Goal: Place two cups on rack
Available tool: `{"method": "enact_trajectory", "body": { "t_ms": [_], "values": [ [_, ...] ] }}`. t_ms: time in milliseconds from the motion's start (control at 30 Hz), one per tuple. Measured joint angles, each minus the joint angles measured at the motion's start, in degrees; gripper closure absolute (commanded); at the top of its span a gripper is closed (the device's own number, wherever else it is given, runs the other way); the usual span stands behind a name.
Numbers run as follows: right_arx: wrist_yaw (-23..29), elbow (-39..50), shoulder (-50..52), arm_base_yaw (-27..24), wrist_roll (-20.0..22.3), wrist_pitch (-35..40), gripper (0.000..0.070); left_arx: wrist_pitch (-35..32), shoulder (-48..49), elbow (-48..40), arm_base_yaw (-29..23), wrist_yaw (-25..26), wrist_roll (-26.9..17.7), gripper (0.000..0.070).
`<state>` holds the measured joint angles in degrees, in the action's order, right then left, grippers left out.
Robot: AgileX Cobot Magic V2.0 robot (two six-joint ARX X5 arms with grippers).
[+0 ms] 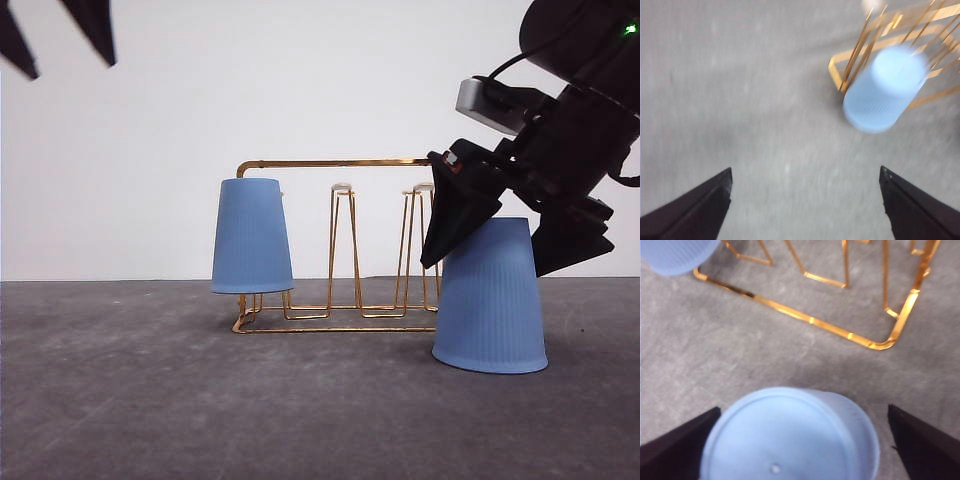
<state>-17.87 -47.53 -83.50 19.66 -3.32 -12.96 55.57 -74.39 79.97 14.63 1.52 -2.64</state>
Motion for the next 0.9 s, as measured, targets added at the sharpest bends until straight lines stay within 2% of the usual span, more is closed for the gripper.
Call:
{"method": "enact_trajectory", "body": {
  "t_ms": [67, 133, 233, 367, 633, 767, 900],
  "values": [
    [0.0, 0.0, 0.0, 0.2, 0.0, 0.3, 0.0265, -0.4, 1.7, -3.4, -0.3, -0.2, 0.4, 0.0145],
    [0.1, -0.1, 0.0, 0.2, 0.0, 0.2, 0.0290, -1.9, 4.0, -7.7, -0.6, -0.2, 0.8, 0.0145],
    [0.1, -1.7, 0.0, 0.1, 0.1, -1.7, 0.0291, -3.6, 6.8, -12.9, -0.9, -0.3, 1.2, 0.0145],
    [0.1, -6.2, 0.6, 0.2, 0.7, -8.6, 0.0291, -4.0, 7.7, -16.3, -0.9, -0.3, 1.8, 0.0145],
    [0.0, -23.8, 3.7, 0.2, 4.7, -21.7, 0.0291, -5.0, 7.7, -16.5, -0.9, -0.3, 2.0, 0.0145],
    [0.1, -29.2, 3.8, 0.2, 6.2, -21.1, 0.0291, -5.6, 7.7, -16.5, -0.9, -0.3, 2.1, 0.0145],
    [1.2, -29.6, 3.5, 0.2, 7.0, -17.7, 0.0291, -6.6, 7.7, -16.5, -0.9, -0.3, 2.1, 0.0145]
  ]
}}
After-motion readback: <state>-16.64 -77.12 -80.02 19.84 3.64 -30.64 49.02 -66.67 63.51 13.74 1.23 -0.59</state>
